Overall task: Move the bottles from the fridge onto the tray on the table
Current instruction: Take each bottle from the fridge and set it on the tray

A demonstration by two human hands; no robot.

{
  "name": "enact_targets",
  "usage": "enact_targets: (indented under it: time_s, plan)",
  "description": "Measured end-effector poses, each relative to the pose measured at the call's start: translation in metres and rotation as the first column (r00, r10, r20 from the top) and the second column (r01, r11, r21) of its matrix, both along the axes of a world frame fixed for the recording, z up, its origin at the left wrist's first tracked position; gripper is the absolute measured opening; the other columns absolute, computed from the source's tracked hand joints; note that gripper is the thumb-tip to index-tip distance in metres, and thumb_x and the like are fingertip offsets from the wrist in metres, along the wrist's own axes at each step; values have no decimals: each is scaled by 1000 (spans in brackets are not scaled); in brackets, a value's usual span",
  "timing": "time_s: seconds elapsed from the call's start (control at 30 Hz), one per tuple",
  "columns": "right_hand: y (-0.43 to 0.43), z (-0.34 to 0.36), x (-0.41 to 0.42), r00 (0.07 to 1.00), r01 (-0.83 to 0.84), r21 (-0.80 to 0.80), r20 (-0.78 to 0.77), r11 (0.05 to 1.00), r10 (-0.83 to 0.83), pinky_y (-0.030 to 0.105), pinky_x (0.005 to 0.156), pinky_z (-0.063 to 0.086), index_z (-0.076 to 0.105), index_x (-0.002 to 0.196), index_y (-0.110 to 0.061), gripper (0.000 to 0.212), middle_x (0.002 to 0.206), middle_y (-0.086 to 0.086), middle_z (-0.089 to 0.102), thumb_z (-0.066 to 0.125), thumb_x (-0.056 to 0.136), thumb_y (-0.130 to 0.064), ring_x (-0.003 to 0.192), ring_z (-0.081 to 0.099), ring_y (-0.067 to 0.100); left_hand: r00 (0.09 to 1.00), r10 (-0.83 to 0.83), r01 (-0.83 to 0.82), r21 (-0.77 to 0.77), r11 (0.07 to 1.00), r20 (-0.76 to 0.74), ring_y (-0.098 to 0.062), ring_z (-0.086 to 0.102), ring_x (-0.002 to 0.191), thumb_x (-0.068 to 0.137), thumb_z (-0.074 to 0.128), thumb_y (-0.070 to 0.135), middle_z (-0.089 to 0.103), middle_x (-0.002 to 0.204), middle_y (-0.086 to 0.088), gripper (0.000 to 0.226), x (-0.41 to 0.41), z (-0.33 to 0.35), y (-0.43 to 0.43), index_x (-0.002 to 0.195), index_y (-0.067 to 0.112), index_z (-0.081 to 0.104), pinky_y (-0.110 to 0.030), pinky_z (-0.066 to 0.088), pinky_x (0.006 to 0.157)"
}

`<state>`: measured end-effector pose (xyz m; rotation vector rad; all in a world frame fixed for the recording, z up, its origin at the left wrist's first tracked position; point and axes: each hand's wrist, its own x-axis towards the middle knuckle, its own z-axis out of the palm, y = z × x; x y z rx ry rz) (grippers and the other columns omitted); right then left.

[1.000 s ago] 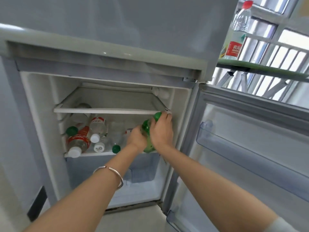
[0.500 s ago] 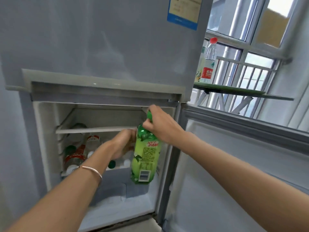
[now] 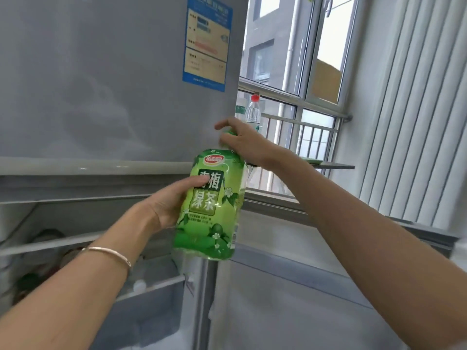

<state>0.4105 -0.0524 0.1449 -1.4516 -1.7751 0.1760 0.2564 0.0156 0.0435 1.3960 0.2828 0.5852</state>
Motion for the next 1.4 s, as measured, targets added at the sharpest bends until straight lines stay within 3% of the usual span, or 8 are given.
enact_targets:
  time_s: [0.13, 0.27, 0.4, 0.53, 0.63, 0.83, 1.2, 1.4]
  plan:
    - [-7, 24, 22, 986, 161, 191, 4, 968, -165, 34, 62, 52, 47, 130, -12, 38, 95, 3, 58, 56, 94, -20, 78, 60, 23, 993, 110, -112, 83, 990, 31, -23, 75, 77, 76, 69, 29, 77, 92, -9, 39, 32, 37, -21, 111, 14, 61, -35, 61, 64]
    - [-11, 38, 50, 917, 382, 449, -71, 808, -394, 32, 72, 45, 47, 125, -10, 40, 111, 11, 61, 54, 93, -34, 95, 59, 25, 955, 278, -289, 118, 950, 103, -30, 72, 96, 65, 83, 31, 72, 112, -11, 76, 73, 79, -24, 132, 16, 51, -46, 58, 79]
    - [-10, 43, 73, 887, 461, 343, -210, 818, -412, 28, 66, 37, 38, 136, -8, 44, 132, 16, 50, 37, 99, -31, 94, 49, 20, 878, 448, -477, 222, 850, 168, -23, 51, 121, 62, 85, 39, 52, 136, -2, 105, 116, 118, -26, 149, 20, 29, -41, 41, 102]
    - [-6, 38, 103, 917, 334, -82, -204, 939, -343, 34, 82, 48, 1, 153, -11, 95, 129, 8, 48, 62, 81, -21, 107, 55, 24, 818, 510, -553, 116, 825, 267, -17, 57, 103, 65, 86, 29, 54, 106, 7, 94, 154, 148, -10, 144, 15, 37, -30, 47, 83]
    - [7, 45, 124, 910, 246, -251, -273, 936, -312, 37, 90, 46, 10, 151, -15, 106, 137, 14, 44, 75, 68, -31, 120, 48, 28, 791, 538, -594, 155, 789, 292, -18, 54, 104, 61, 88, 31, 52, 103, 7, 98, 181, 162, 0, 143, 18, 38, -26, 45, 80]
    - [41, 77, 168, 905, 338, -164, -212, 927, -368, 23, 62, 44, 59, 104, -4, 51, 95, 5, 64, 84, 68, -28, 84, 61, 15, 801, 499, -563, 131, 816, 330, -27, 59, 115, 63, 87, 22, 63, 123, -14, 97, 233, 174, 36, 145, 15, 35, -36, 51, 93]
    - [159, 69, 270, 776, 526, -80, -362, 847, -516, 30, 89, 48, 26, 136, -8, 99, 116, 8, 52, 89, 63, -30, 109, 55, 26, 826, 560, -549, 302, 779, 56, -29, 45, 131, 102, 37, 31, 41, 150, -9, 49, 327, 166, 129, 149, 21, 32, -45, 40, 107]
    - [210, 39, 299, 739, 551, -192, -340, 812, -582, 37, 97, 47, 22, 138, -11, 101, 125, 9, 56, 88, 65, -31, 117, 55, 30, 819, 551, -507, 251, 825, -156, -26, 58, 110, 99, 34, 32, 58, 120, -14, 41, 354, 146, 171, 127, 6, 49, -39, 49, 93]
